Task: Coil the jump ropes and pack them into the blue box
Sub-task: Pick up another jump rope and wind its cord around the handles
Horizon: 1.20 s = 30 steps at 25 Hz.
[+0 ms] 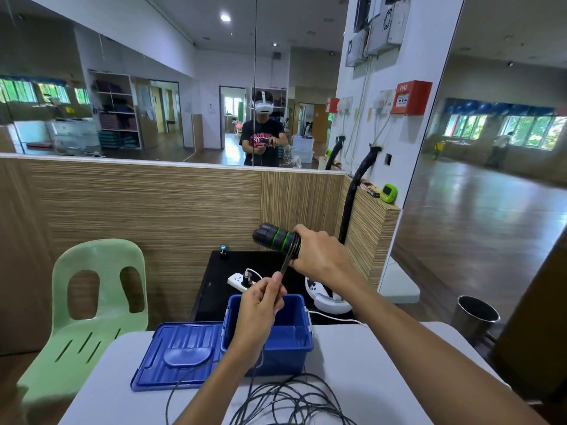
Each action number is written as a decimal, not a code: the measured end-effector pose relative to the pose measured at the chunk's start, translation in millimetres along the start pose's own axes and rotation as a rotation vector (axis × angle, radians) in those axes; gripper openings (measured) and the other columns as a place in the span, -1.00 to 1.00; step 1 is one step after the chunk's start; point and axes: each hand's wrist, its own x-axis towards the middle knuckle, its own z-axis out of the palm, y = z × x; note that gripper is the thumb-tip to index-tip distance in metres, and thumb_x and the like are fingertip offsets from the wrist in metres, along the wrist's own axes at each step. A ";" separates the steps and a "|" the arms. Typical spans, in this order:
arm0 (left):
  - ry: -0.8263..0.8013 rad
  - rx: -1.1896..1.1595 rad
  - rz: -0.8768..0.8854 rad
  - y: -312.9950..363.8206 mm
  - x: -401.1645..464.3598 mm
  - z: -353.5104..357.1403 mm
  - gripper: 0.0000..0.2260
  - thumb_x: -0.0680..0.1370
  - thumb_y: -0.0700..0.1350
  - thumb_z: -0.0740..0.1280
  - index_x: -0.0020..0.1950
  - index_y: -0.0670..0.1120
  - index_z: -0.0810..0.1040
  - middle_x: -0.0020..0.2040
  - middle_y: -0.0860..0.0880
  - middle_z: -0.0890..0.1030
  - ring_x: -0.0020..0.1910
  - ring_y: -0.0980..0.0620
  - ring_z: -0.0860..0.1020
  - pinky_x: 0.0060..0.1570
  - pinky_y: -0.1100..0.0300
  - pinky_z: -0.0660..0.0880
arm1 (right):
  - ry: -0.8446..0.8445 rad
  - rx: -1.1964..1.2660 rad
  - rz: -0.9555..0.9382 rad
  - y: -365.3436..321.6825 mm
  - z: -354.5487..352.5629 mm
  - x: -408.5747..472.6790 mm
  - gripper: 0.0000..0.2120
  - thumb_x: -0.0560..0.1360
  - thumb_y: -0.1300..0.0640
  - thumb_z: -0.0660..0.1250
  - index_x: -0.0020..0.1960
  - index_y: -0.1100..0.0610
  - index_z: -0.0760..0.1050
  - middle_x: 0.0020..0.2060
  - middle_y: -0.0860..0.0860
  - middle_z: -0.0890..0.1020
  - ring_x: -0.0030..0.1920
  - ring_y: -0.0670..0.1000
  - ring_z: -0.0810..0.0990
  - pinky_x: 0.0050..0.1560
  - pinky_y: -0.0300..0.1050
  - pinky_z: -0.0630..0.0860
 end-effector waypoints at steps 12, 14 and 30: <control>-0.061 0.270 0.264 8.0 -7.0 12.0 -0.67 0.64 -0.07 0.20 -0.29 -0.17 0.46 -0.48 0.02 0.38 -0.48 0.15 0.32 -0.47 0.32 0.29 | -0.045 -0.021 0.089 12.9 8.7 0.7 -0.67 0.45 0.04 0.34 0.18 0.06 0.37 -0.03 0.11 0.59 -0.01 0.25 0.59 -0.14 0.01 0.46; -0.125 0.114 0.167 -3.5 -0.3 -2.6 -0.68 0.65 -0.07 0.18 -0.26 -0.18 0.45 -0.45 0.02 0.34 -0.47 0.15 0.27 -0.47 0.36 0.26 | -0.012 -0.008 0.041 11.6 2.6 -0.2 -0.62 0.44 -0.03 0.38 0.20 0.01 0.40 -0.06 0.07 0.61 -0.04 0.19 0.61 -0.10 0.03 0.54; -0.207 0.171 -0.134 -32.4 54.2 -25.0 -0.77 0.49 -0.07 0.27 -0.34 -0.07 0.36 -0.47 0.08 0.32 -0.46 0.14 0.24 -0.40 0.29 0.25 | -0.281 0.220 -0.345 -5.8 -17.9 -29.3 -0.56 0.33 -0.26 0.48 0.08 -0.09 0.48 -0.20 -0.12 0.62 -0.20 -0.10 0.59 -0.12 -0.04 0.58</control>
